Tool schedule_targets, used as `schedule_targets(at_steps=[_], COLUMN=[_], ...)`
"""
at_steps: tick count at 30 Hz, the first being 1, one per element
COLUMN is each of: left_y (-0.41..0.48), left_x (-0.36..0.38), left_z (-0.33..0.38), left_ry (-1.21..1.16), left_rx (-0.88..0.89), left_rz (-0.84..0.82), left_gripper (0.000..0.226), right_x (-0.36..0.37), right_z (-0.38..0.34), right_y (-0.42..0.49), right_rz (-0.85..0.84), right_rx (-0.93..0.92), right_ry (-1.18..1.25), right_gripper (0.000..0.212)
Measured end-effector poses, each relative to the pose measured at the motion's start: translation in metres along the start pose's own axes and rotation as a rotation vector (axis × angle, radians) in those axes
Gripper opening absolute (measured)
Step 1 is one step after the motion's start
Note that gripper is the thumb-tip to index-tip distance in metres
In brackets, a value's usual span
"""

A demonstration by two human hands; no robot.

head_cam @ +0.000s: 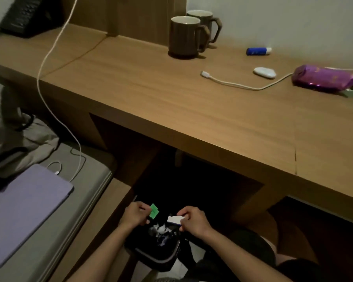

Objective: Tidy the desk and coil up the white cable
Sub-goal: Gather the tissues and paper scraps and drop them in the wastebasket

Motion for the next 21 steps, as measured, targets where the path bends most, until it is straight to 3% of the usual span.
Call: schedule_targets(at_steps=[6,9,11,15,21], left_y=[0.018,0.013,0.010,0.002,-0.057], left_x=[0.010,0.015,0.014,0.007,-0.009], left_z=[-0.023,-0.019,-0.015,-0.003,0.061], left_ry=[-0.042,-0.076,-0.023,0.139,0.230], left_rx=[-0.209,-0.269,-0.247,-0.089,0.337], left_rz=[0.071,-0.035,-0.083,-0.095,-0.008], left_gripper=[0.009,0.041,0.047,0.042,0.023], right_x=[0.029,0.035,0.032,0.010,-0.056], right_z=[0.009,0.008,0.008,-0.004,-0.063], right_y=[0.025,0.031,0.032,0.019,-0.049], right_rz=[-0.045,-0.130,-0.155,-0.182,-0.136], right_rx=[0.092,0.074,0.038,-0.074,-0.375], right_ry=[0.020,-0.006,-0.049,-0.073,-0.057], right_gripper=[0.030,0.037,0.039,0.035,0.030])
Point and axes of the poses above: each hand's wrist, its own y-axis towards the middle knuckle, its own x-axis out of the palm, z = x × y, the point moved 2 cm from there along y, towards the middle knuckle, and after that the axes turned 4 degrees about -x, right-handed, at the moved point
